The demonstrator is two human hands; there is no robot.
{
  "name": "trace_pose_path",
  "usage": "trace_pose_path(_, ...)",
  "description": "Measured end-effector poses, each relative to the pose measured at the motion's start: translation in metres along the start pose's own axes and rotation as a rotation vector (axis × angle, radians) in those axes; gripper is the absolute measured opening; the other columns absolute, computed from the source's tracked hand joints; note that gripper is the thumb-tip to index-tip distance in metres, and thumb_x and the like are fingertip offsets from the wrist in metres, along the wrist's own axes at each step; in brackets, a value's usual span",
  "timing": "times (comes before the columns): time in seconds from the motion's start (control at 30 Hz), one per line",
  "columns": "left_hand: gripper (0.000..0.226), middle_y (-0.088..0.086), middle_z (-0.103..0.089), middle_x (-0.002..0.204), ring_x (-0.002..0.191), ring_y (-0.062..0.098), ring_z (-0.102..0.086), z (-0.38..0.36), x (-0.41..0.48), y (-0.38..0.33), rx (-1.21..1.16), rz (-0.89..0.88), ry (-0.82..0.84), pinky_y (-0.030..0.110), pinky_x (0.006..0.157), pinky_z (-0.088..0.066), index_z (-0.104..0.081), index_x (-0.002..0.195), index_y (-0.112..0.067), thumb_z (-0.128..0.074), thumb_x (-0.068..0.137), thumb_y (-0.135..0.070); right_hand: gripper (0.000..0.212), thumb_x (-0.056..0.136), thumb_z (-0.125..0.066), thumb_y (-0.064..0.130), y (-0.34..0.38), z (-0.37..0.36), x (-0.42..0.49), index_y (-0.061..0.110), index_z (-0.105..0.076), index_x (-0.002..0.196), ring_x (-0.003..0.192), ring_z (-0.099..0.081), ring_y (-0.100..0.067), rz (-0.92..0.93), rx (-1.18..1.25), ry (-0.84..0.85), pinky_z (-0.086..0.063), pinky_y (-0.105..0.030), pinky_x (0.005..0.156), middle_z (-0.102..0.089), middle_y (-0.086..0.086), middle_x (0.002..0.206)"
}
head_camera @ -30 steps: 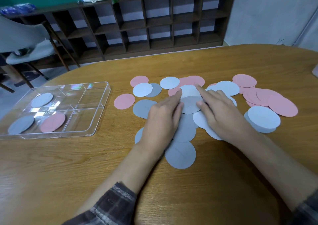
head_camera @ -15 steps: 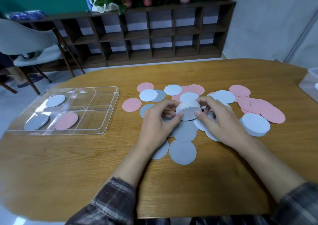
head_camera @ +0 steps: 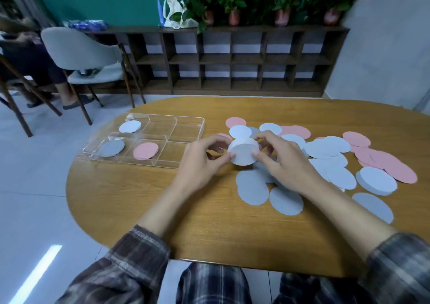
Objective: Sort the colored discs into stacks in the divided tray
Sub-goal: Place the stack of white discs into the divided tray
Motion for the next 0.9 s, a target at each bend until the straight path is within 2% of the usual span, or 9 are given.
trace_pose_path(0.13,0.02,-0.008,-0.076,0.087,0.081,0.008,-0.071,0.043,0.006,0.016,0.034,0.057,0.005,0.022,0.068,-0.053,-0.078,0.103,-0.028,-0.085,0.085,-0.025,0.021,0.098,-0.065,0.031,0.026,-0.023,0.027,0.024,-0.061,0.117,0.086,-0.061,-0.008,-0.003,0.054,0.014,-0.049,-0.029,0.08,-0.068,0.013,0.098)
trace_pose_path(0.27,0.018,-0.005,-0.077,0.086,0.077,0.013,-0.069,0.081,0.016,0.036,0.058,0.11,-0.015,0.015,0.069,-0.049,-0.077,0.101,-0.024,-0.085,0.085,-0.024,0.013,0.096,-0.067,0.029,0.044,-0.048,0.062,0.025,-0.063,0.107,0.08,-0.059,-0.008,-0.025,0.136,0.075,-0.044,-0.011,0.07,-0.069,0.008,0.093)
trace_pose_path(0.33,0.018,-0.002,-0.078,0.087,0.076,0.015,-0.068,0.098,0.023,0.05,0.046,0.137,-0.021,0.025,0.072,-0.054,-0.077,0.1,-0.024,-0.085,0.084,-0.025,0.013,0.094,-0.068,0.031,0.053,-0.063,0.084,0.026,-0.063,0.106,0.074,-0.059,-0.01,-0.031,0.153,0.107,-0.047,-0.019,0.074,-0.069,0.009,0.088)
trace_pose_path(0.4,0.016,0.001,-0.078,0.087,0.07,0.011,-0.065,0.115,0.031,0.064,0.018,0.186,-0.05,0.027,0.069,-0.055,-0.077,0.099,-0.022,-0.085,0.084,-0.023,0.013,0.093,-0.069,0.033,0.06,-0.078,0.107,0.028,-0.064,0.104,0.061,-0.058,-0.009,-0.032,0.167,0.12,-0.049,-0.029,0.073,-0.071,0.007,0.083)
trace_pose_path(0.47,0.014,0.004,-0.078,0.089,0.07,0.012,-0.066,0.132,0.038,0.076,0.03,0.234,-0.083,0.024,0.07,-0.056,-0.078,0.097,-0.019,-0.084,0.085,-0.021,0.014,0.094,-0.068,0.034,0.066,-0.093,0.129,0.027,-0.065,0.105,0.054,-0.056,-0.003,-0.041,0.174,0.15,-0.044,-0.022,0.058,-0.072,0.005,0.087)
trace_pose_path(0.53,0.012,0.005,-0.078,0.089,0.076,0.014,-0.068,0.148,0.046,0.087,0.062,0.261,-0.104,0.027,0.076,-0.057,-0.078,0.095,-0.018,-0.084,0.084,-0.02,0.016,0.094,-0.067,0.035,0.072,-0.108,0.15,0.027,-0.066,0.107,0.059,-0.056,0.0,-0.051,0.148,0.172,-0.039,-0.018,0.054,-0.072,0.006,0.089)
trace_pose_path(0.6,0.011,0.006,-0.078,0.089,0.077,0.012,-0.067,0.162,0.053,0.097,0.083,0.3,-0.117,0.028,0.077,-0.056,-0.078,0.094,-0.017,-0.084,0.085,-0.02,0.017,0.094,-0.067,0.036,0.077,-0.122,0.17,0.027,-0.068,0.108,0.069,-0.057,0.0,-0.059,0.128,0.181,-0.04,-0.02,0.059,-0.073,0.008,0.09)
trace_pose_path(0.77,0.016,0.0,-0.078,0.094,0.081,0.008,-0.068,0.185,0.07,0.121,0.179,0.395,-0.092,0.005,0.06,-0.043,-0.077,0.105,-0.02,-0.078,0.092,-0.029,0.02,0.093,-0.069,0.036,0.076,-0.16,0.214,0.022,-0.07,0.107,0.073,-0.056,0.0,-0.098,0.093,0.201,-0.038,-0.019,0.061,-0.068,0.012,0.082)
trace_pose_path(0.9,0.017,0.002,-0.077,0.102,0.081,0.009,-0.065,0.191,0.086,0.143,0.198,0.461,-0.074,0.011,0.061,-0.047,-0.077,0.106,-0.018,-0.074,0.095,-0.032,0.024,0.094,-0.069,0.035,0.071,-0.183,0.237,0.017,-0.073,0.109,0.079,-0.057,-0.011,-0.113,0.063,0.198,-0.038,-0.019,0.061,-0.066,0.008,0.078)
Point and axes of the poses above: each hand's wrist, its own x-axis towards the middle knuckle, its own z-axis out of the back of the hand, y = z × x, the point moved 4 cm from there along x, towards the middle knuckle
